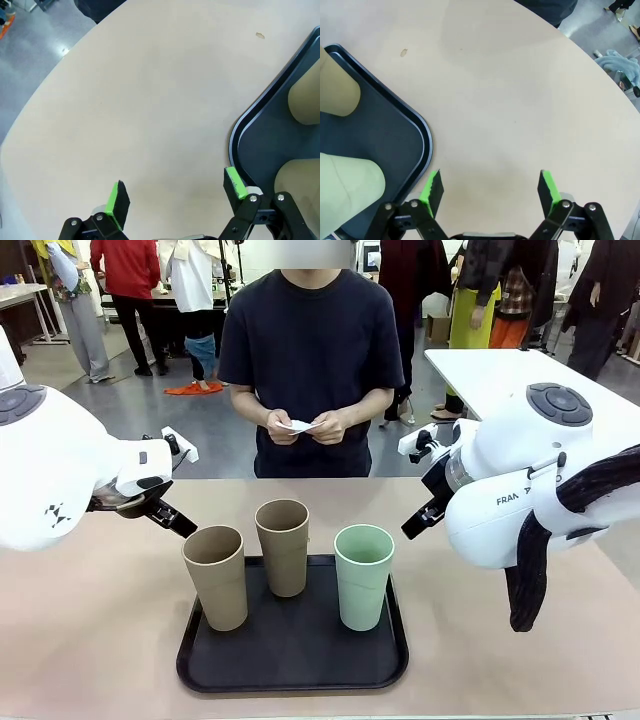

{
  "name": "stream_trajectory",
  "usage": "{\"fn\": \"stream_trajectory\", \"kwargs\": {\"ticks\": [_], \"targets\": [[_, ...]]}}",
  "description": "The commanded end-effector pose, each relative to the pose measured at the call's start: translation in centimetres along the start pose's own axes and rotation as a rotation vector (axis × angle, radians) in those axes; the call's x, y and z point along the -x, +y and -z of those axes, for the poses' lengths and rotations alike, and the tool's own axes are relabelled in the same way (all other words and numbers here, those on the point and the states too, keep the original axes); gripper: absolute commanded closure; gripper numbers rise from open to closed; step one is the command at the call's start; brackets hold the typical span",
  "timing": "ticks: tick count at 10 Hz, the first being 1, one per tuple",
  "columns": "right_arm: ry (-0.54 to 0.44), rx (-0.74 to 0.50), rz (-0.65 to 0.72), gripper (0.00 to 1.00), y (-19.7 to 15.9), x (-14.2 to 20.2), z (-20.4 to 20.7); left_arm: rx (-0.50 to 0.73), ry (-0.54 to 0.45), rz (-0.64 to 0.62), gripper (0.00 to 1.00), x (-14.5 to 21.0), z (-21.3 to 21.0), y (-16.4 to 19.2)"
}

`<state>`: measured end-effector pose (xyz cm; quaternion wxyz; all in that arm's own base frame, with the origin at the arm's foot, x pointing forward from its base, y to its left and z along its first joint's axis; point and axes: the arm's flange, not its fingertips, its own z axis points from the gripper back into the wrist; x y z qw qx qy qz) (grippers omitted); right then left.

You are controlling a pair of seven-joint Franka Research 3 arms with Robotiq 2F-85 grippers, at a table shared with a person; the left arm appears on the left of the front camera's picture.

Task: Place coasters on the table and set cups on them.
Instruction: Pick up one Reusable plastic cup and place it on a coaster set by the human.

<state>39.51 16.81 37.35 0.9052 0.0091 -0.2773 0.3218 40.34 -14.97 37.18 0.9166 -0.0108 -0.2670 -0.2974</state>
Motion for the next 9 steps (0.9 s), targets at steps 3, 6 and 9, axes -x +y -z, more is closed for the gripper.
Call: {"fn": "stream_trajectory", "kwargs": {"ticks": [3, 6, 9], "targets": [[-0.056, 0.070, -0.013, 0.00, -1.0, -1.5, -5.4, -0.022, 0.020, -0.001, 0.00, -2.3, -4.5, 1.9], [0.047, 0.098, -0.012, 0.00, -1.7, -2.9, -13.2, 0.025, 0.097, 0.070, 0.00, -4.7, -12.5, 1.3], [0.205, 0.098, -0.074, 0.00, -0.6, -3.6, -18.7, 0.014, 0.208, 0.096, 0.00, -6.4, -17.9, 0.0]]}}
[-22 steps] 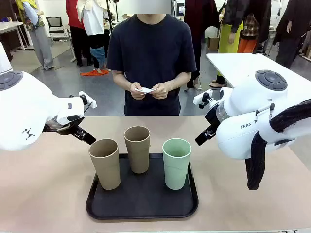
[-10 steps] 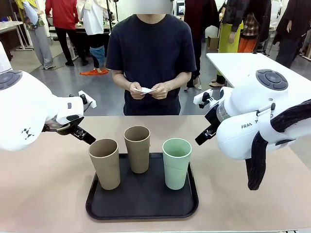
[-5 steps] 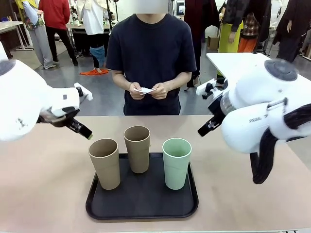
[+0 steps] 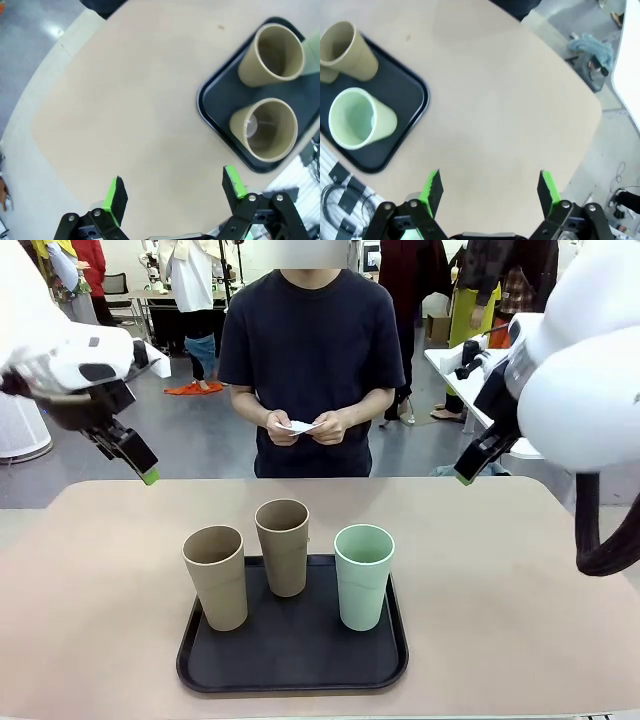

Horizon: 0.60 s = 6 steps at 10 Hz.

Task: Place coasters on the table and set cups on them.
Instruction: Pick up one Reusable plastic cup and place it on a coaster set by the human.

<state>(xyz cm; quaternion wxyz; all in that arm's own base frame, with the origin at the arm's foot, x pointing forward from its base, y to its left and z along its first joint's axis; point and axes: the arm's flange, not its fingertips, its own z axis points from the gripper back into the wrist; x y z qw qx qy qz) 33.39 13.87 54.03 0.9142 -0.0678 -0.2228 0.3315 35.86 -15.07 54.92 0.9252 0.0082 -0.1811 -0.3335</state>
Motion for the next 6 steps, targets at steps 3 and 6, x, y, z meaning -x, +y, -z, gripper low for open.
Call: {"fn": "stream_trajectory", "kwargs": {"ticks": [3, 6], "targets": [[0.120, 0.032, -0.050, 0.00, 1.1, 0.7, -3.7, -0.038, 0.078, 0.038, 0.00, 0.5, -3.2, -1.1], [0.073, -0.009, -0.024, 0.00, 1.0, 0.0, -2.6, 0.003, 0.040, 0.019, 0.00, -0.4, -2.3, -0.8]]}}
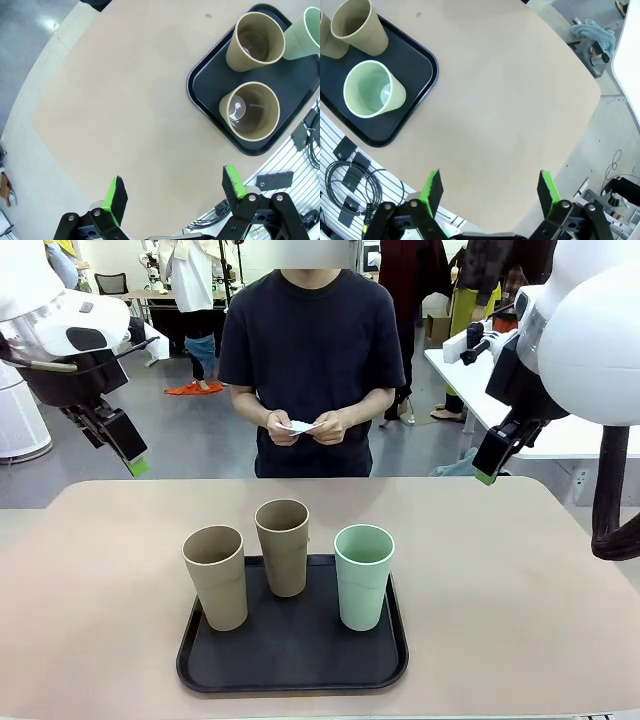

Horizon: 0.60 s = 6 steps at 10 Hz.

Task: Place coasters on the table and set cups on them.
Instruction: Pick up one Reusable plastic cup and place it on a coaster set by the human.

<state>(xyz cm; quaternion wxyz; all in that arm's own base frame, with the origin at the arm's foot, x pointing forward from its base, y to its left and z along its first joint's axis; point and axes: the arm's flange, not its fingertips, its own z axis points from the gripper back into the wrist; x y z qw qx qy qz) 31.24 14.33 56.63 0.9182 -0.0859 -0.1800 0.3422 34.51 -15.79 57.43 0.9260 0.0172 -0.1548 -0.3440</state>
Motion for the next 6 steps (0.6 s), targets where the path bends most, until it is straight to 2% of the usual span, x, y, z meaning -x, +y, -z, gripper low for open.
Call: {"fn": "stream_trajectory", "kwargs": {"ticks": [1, 3, 4, 6], "targets": [[-0.017, -0.009, 0.006, 0.00, 0.1, -0.3, 0.6, -0.002, -0.015, -0.004, 0.00, -0.1, 0.4, 0.2], [-0.001, -0.001, 0.000, 0.00, 0.0, -0.1, 0.1, 0.000, 0.000, 0.000, 0.00, 0.0, 0.1, 0.0], [-0.045, -0.277, 0.044, 0.00, -1.5, 1.7, 0.8, 0.268, -0.057, -0.112, 0.00, 1.5, -0.6, 1.4], [-0.214, -0.762, 0.269, 0.00, -7.3, 6.2, 1.8, 0.649, -0.219, -0.304, 0.00, 4.2, -2.8, 6.1]]}}
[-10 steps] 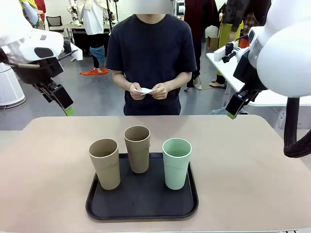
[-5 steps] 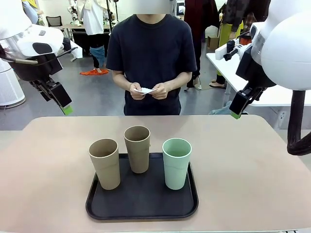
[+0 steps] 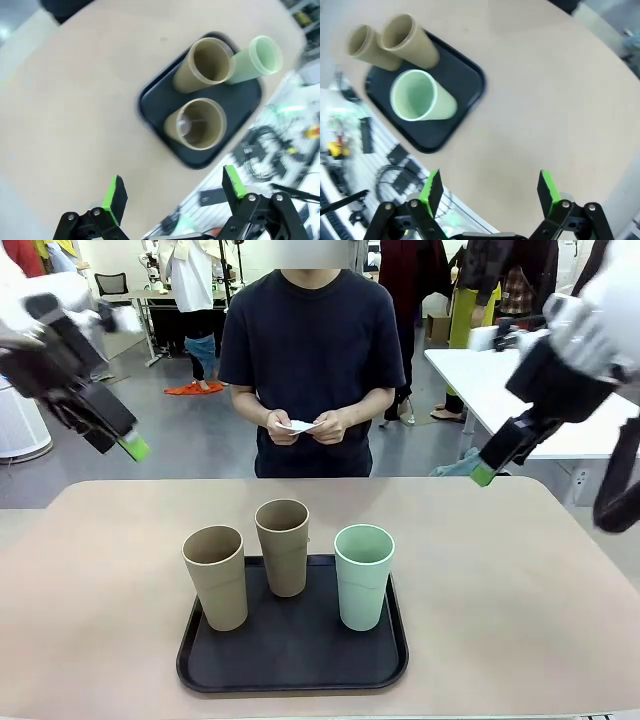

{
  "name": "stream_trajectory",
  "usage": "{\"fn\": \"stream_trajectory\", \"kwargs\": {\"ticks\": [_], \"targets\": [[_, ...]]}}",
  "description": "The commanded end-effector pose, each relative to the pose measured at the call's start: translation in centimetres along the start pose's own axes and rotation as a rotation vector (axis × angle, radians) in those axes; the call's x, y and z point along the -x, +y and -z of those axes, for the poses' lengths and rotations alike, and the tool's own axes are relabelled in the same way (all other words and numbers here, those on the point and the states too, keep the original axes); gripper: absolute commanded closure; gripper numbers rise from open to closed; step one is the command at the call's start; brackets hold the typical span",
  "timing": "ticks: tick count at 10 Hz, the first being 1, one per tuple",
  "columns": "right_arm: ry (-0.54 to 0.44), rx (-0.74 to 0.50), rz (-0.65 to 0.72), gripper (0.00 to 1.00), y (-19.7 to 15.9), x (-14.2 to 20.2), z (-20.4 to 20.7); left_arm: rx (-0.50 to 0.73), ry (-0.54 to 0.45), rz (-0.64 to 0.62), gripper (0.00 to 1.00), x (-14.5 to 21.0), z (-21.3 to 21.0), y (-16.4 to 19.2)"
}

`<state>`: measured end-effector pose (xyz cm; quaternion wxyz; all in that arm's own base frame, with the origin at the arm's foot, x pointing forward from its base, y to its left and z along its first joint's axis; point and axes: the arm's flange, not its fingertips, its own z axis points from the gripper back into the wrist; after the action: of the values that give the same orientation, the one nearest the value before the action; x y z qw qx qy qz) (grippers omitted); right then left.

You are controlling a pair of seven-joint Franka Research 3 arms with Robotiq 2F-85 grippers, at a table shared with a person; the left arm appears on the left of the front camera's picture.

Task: Place coasters on the table and set cups on them.
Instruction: Pick up one Reusable plastic cup and place it on a coaster set by the human.

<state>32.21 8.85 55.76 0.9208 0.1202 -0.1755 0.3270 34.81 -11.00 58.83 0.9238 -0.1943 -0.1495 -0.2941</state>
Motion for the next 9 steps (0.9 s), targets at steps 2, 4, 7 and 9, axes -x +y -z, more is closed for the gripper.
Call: {"fn": "stream_trajectory", "kwargs": {"ticks": [2, 4, 7, 9], "targets": [[-0.158, -0.696, 0.259, 0.00, -7.2, 6.4, -1.2, 0.518, -0.122, -0.271, 0.00, 3.3, -4.4, 5.5], [-0.220, -0.964, 0.394, 0.00, -11.3, 10.9, -1.9, 0.517, -0.080, -0.436, 0.00, 6.7, -5.5, 10.5], [-0.280, -1.043, 0.513, 0.00, -15.7, 16.5, -2.7, 0.579, -0.185, -0.587, 0.00, 13.0, -8.1, 16.8], [-0.295, -0.994, 0.609, 0.00, -18.0, 20.1, -4.5, 0.632, -0.309, -0.619, 0.00, 17.7, -10.5, 19.1]]}}
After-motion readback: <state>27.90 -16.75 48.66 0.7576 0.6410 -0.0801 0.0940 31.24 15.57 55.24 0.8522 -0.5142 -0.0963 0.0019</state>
